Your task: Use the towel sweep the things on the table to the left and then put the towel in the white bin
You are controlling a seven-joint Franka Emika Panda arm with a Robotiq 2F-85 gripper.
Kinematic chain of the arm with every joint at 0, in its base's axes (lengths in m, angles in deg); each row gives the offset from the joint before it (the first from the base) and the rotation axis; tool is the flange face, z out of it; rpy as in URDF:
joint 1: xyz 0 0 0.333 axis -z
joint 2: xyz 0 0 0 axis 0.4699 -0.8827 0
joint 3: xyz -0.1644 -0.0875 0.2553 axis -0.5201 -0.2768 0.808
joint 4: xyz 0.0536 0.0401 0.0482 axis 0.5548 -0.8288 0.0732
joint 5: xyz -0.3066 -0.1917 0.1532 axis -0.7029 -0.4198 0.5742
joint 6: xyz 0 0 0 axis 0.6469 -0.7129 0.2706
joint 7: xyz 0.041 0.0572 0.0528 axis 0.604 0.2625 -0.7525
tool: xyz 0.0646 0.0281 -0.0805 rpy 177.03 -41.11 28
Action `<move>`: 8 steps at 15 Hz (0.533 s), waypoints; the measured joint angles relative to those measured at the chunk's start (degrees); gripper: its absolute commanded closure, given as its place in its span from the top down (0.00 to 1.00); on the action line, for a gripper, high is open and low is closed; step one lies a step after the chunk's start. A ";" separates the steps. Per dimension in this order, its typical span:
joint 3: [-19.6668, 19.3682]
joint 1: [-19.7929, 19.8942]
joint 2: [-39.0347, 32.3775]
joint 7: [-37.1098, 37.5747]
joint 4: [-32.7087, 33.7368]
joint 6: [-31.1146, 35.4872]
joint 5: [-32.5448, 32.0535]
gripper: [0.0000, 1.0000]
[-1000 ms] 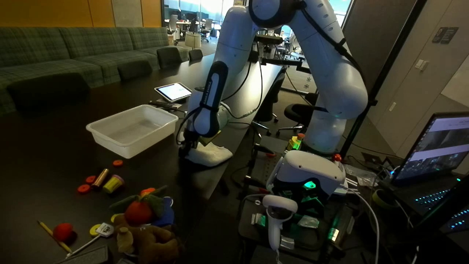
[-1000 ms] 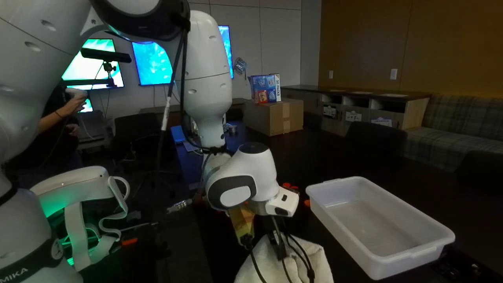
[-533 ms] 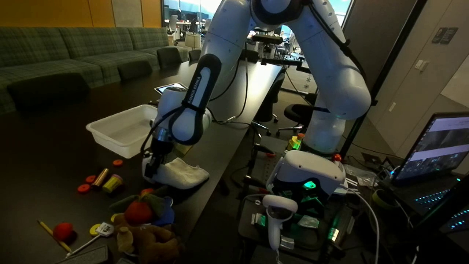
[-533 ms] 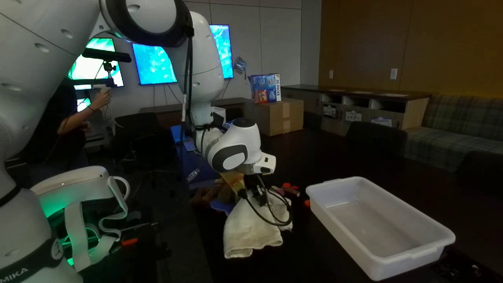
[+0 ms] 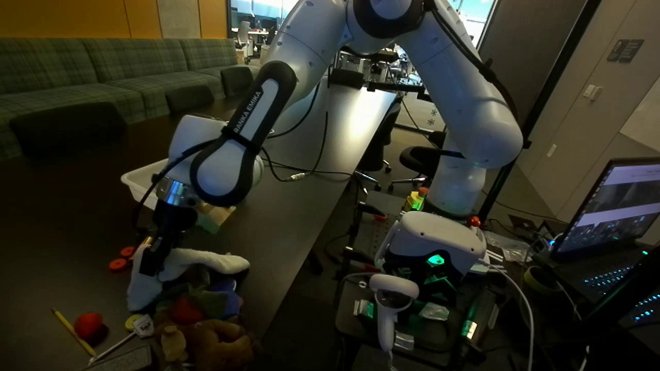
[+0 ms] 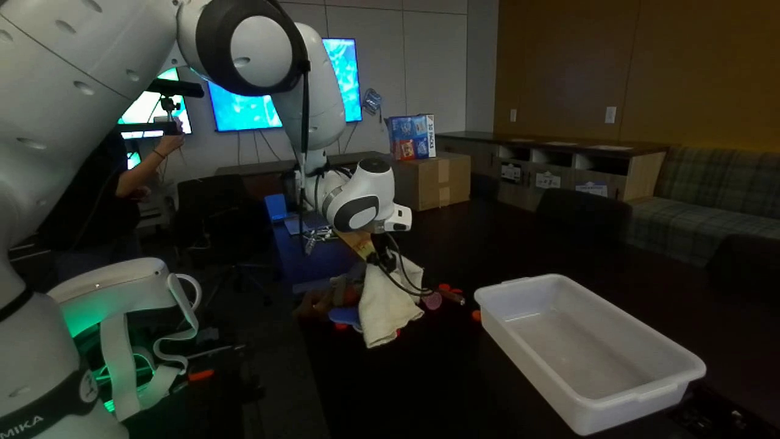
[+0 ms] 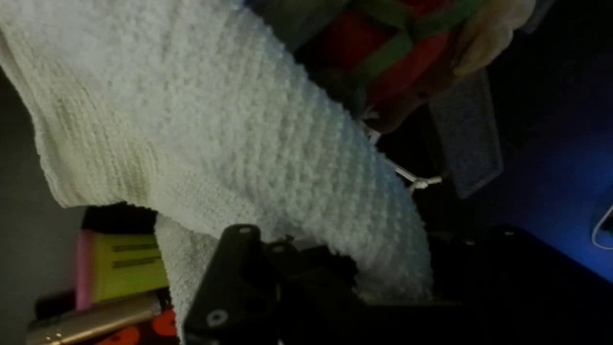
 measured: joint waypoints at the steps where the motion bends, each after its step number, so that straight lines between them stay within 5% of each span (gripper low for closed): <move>1: 0.52 -0.16 -0.29 -0.42 1.23 -0.66 0.00 0.01; 8: 1.27 -0.38 0.75 -1.61 7.89 -1.20 0.13 0.01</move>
